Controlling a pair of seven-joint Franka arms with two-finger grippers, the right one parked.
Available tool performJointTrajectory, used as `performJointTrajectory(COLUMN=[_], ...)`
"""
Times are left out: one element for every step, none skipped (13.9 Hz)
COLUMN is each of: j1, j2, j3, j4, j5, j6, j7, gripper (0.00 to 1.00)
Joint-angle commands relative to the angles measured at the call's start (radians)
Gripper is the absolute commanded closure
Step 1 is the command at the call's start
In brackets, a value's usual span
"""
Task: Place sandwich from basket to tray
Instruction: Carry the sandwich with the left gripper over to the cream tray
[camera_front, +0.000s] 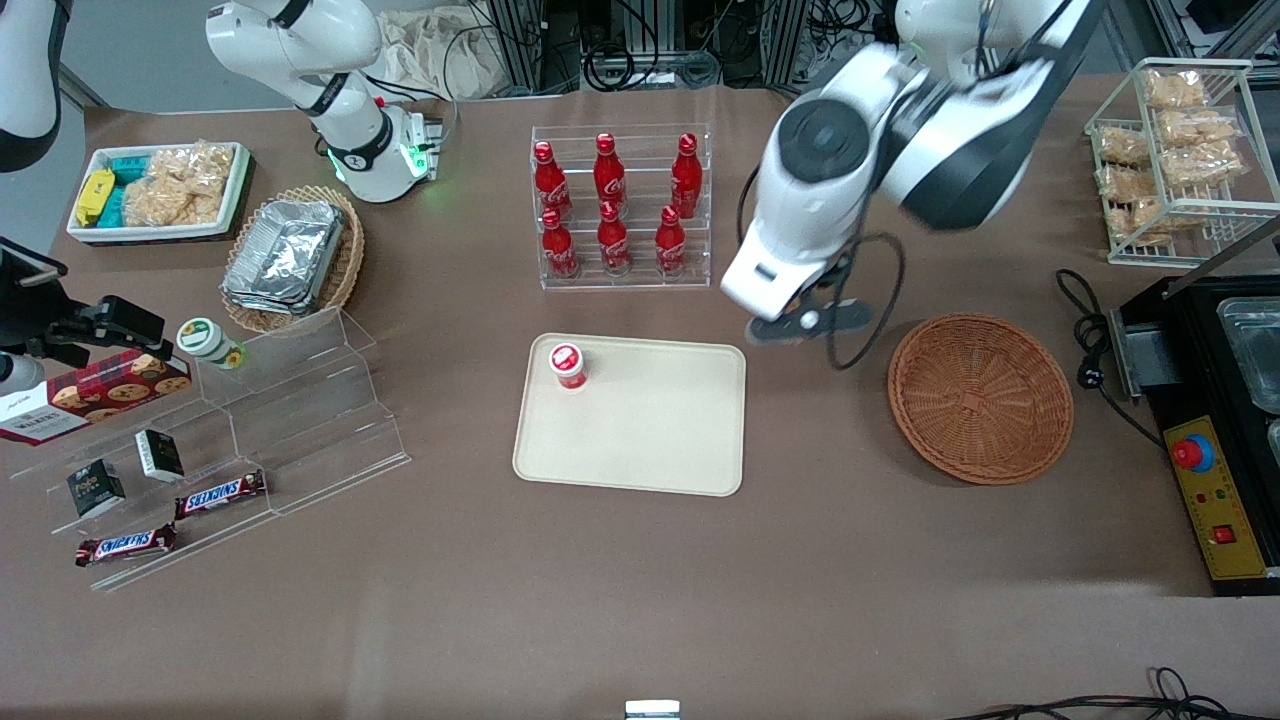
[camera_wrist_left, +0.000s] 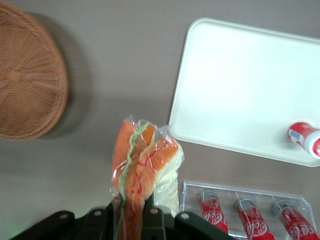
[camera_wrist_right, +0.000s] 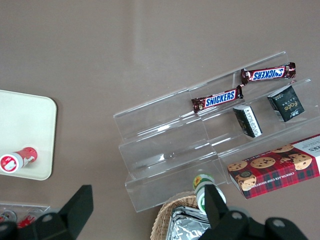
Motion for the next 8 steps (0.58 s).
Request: performJointTrajectory(j1=[-0.035,-0.056,-0.078,-0.084,-0.085,-0.092,-0.116,-0.136], j2=[0.182,0.233,0.288,0.343,0.386,0.426,0.458,0.480], j3=[-0.009,-0.006,-0.003,-0.003,-0.003,-0.003,0.003,0.031], j4=[0.066,0.082,0.114,0.140,0.164,0.197,0.223,0.232], j5=[0.120,0.163,0.206,0.248,0.283,0.302,0.320,0.340], j6=[0.073,0.105,0.128,0.136,0.141,0.149,0.156,0.159], j7=[-0.076,-0.093,-0.106,-0.116,-0.119,-0.119,-0.119,-0.126], gripper=[0.81,0.80,0.80,0.80,0.80,0.80,0.79,0.79])
